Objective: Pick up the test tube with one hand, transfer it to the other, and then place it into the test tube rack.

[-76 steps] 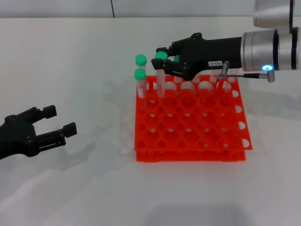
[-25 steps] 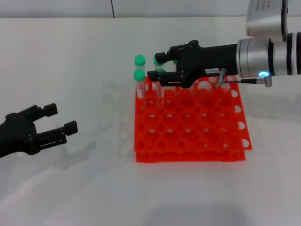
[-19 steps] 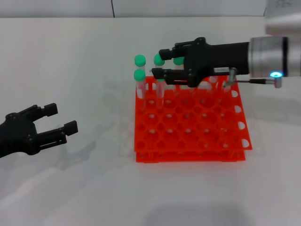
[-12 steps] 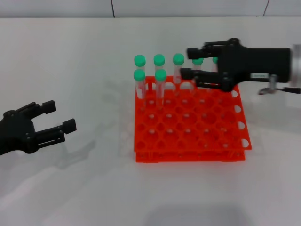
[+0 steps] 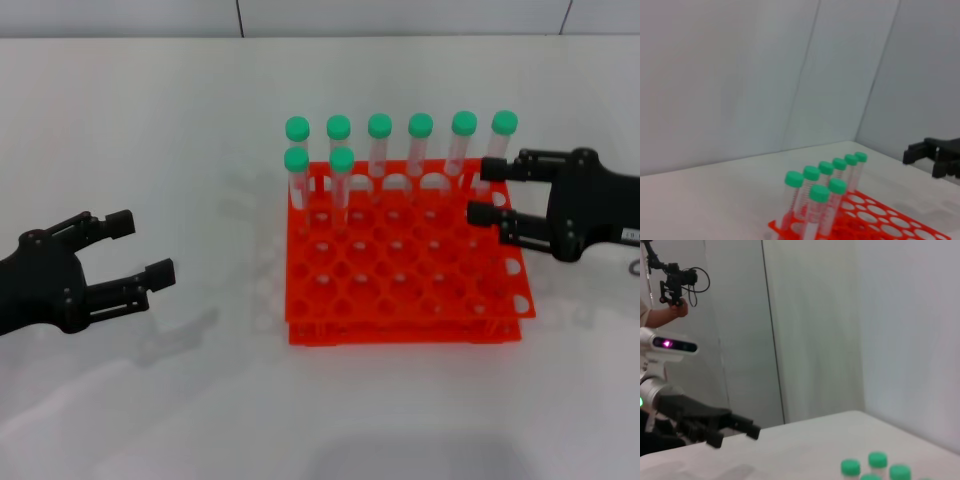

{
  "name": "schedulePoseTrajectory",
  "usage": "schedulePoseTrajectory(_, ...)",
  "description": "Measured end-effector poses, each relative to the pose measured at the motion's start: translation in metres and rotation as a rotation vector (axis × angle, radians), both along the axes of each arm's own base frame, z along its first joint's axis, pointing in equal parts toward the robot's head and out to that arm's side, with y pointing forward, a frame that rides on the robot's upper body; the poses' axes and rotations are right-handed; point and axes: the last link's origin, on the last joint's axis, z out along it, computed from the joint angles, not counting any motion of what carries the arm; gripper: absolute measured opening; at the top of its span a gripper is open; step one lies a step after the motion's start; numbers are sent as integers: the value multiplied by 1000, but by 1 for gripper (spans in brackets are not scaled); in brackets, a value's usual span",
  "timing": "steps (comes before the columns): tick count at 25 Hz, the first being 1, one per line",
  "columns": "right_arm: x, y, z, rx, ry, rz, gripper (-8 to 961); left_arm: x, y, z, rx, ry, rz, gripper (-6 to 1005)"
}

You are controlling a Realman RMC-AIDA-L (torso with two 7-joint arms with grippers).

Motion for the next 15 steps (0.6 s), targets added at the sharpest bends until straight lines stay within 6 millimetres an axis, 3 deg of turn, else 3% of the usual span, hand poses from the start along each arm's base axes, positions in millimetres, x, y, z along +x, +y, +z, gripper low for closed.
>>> schedulePoseTrajectory(9,26,-15,-15,-14,-4,-65,590,6,2,-6,-86,23,-65,895)
schedulePoseTrajectory(14,31,-17,-16,-22,-12,-81,821,5,5,-3,-137,8,-87,895)
schedulePoseTrajectory(15,32,-18,-16,-25,-14,-81,821,5,6,-2,-145,6,-90,895)
